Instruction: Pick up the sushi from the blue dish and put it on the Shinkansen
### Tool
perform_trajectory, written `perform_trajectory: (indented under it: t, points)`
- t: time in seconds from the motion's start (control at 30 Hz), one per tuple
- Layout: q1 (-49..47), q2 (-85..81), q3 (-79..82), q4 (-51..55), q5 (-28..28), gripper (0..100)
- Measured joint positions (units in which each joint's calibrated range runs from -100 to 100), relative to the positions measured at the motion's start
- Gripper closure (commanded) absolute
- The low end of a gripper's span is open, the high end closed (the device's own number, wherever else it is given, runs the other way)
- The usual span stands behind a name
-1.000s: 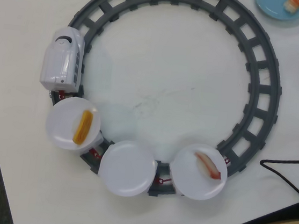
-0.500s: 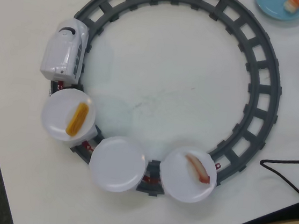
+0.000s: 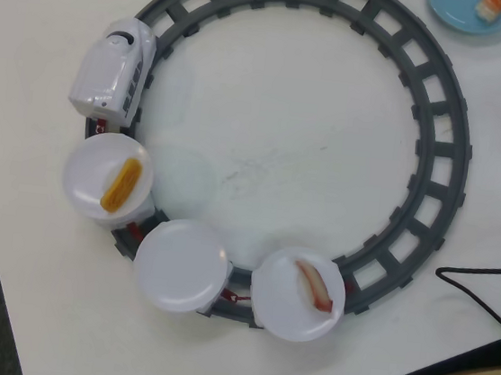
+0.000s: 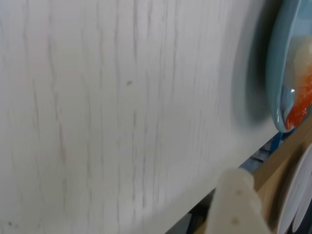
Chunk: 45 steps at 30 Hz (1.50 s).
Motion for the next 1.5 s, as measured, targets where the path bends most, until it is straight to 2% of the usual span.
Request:
perform_trajectory:
  t: [0.13,0.27,0.47,0.57,0.83,0.97,1.13,1.23,1.4,1.5]
  points:
    - [-3.31,5.22,-0.81,0.00,0.00,62]
    - [-3.54,18.53,-8.37,0.00,0.10,62]
    - [-0.95,44.55,-34.13,0.44,0.10,61]
    - [0.00,57.68,-47.64,3.94,0.37,61]
    - [0.24,87.92,-81.49,17.59,7.63,61]
    - [0.24,101.47,-93.65,21.17,10.77,61]
    - [0.24,115.45,-98.06,21.78,15.74,61]
    - [0.32,116.29,-98.24,22.66,17.25,59]
    - [0.24,116.38,-98.69,23.36,18.41,50]
    - [0.24,116.38,-98.69,23.01,19.03,48]
